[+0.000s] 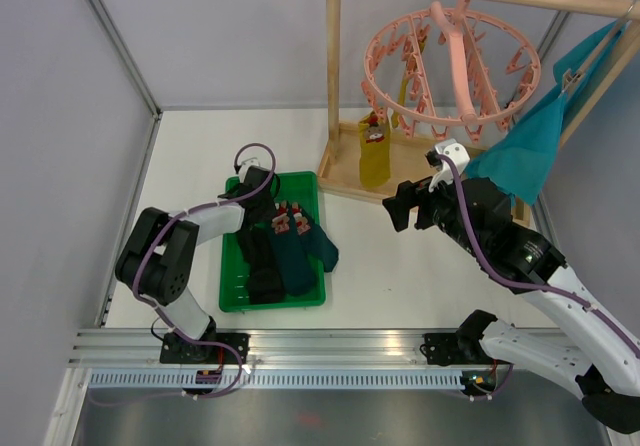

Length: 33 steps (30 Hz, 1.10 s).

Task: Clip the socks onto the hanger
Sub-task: Pick up the sock from the bin.

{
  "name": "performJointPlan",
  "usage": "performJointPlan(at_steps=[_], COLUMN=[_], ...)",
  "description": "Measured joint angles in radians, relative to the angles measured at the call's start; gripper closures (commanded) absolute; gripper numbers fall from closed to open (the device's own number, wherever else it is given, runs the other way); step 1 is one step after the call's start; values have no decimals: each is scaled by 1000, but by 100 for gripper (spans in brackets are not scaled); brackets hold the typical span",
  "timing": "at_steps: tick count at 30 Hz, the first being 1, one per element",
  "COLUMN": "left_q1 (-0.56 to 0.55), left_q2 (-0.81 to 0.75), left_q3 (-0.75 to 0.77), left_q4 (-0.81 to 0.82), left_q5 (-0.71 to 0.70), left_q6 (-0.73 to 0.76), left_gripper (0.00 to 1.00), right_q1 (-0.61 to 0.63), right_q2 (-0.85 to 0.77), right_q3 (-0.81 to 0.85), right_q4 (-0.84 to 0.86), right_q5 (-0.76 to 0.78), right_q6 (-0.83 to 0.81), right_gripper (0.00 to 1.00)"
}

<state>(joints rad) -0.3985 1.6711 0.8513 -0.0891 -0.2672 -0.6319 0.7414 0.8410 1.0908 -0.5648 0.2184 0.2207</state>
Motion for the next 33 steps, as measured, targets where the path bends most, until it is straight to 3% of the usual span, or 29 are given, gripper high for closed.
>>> performJointPlan(at_steps=[8,14,21,27,33], left_q1=[4,3,5,3,-24], left_q2=[-51,-364,-688,-784,-798], left_q3=[-3,-41,-93,-232,-335], left_q4=[-29,35,267,550,760], left_q5=[51,161,382,624,746], left_q6=[21,135,312,414,469], left_gripper=[98,98,98,98,98], right_q1=[0,0,0,0,0], right_q2=[-7,-3,26,38,39], right_q3=[0,3,58,130,192], right_q4=[-1,-5,-13,-19,-18], right_q5=[0,11,33,70,107], right_q6=[0,0,2,12,24], right_gripper=[12,12,12,11,10])
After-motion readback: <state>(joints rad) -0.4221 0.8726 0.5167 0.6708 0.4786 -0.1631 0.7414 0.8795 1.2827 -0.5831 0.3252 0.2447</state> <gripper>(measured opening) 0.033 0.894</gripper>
